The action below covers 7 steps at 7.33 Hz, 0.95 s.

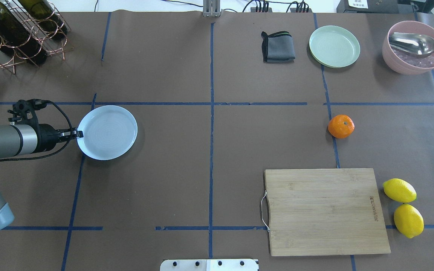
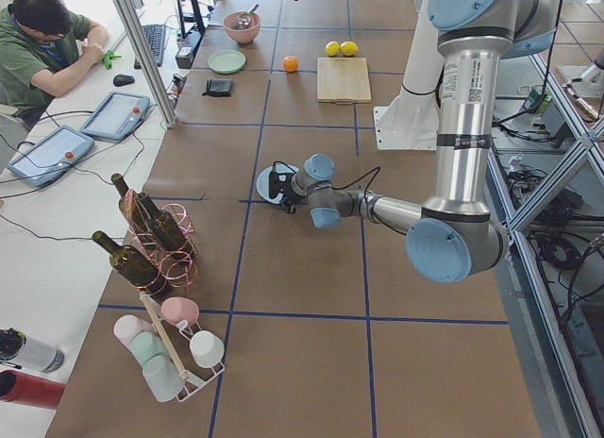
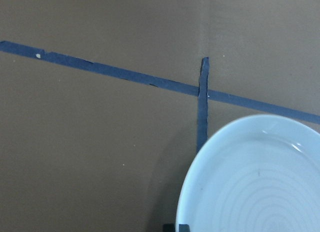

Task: Pick orange to plate
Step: 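Push the light blue plate toward the table center with the left gripper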

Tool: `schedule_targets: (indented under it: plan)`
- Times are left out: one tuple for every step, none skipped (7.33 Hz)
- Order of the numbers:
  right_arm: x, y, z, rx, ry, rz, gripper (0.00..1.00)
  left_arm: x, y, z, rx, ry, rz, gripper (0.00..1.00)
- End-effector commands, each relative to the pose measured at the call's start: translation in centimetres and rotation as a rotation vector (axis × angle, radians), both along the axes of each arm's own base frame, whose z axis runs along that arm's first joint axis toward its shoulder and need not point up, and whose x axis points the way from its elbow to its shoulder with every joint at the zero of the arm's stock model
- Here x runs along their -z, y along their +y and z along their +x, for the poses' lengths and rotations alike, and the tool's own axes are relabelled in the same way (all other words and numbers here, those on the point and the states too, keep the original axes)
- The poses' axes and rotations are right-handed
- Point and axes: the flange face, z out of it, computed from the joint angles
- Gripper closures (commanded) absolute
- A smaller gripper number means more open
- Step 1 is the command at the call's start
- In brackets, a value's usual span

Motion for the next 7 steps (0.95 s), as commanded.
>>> schedule_targets:
  plan:
    - [0.0,0.1,0.0,0.001,0.0,0.001,0.0,5.6,-1.0,1.4,-0.004,0.032,0.019,1.0]
    - [0.0,0.0,0.1,-0.001,0.0,0.002,0.0,10.9,-3.5,4.7,0.005,0.034,-0.009,1.0]
    - [0.1,0.0,0.0,0.0,0.0,0.003,0.0,16.9,-5.4,9.5,0.019,0.032,-0.095,1.0]
    - [0.0,0.1,0.0,0.001,-0.001,0.0,0.0,21.6,-5.1,13.9,0.01,0.03,-0.149,1.0]
    - [0.0,0.0,0.0,0.0,0.0,0.002,0.0,24.1,-4.0,17.5,-0.005,0.063,-0.19,1.0]
    - [0.0,0.0,0.0,0.0,0.0,0.0,0.0,25.3,-4.2,20.9,-0.015,0.055,-0.202,1.0]
    - [-0.1,0.0,0.0,0.0,0.0,-0.001,0.0,24.9,-3.2,22.6,0.005,0.034,-0.183,1.0]
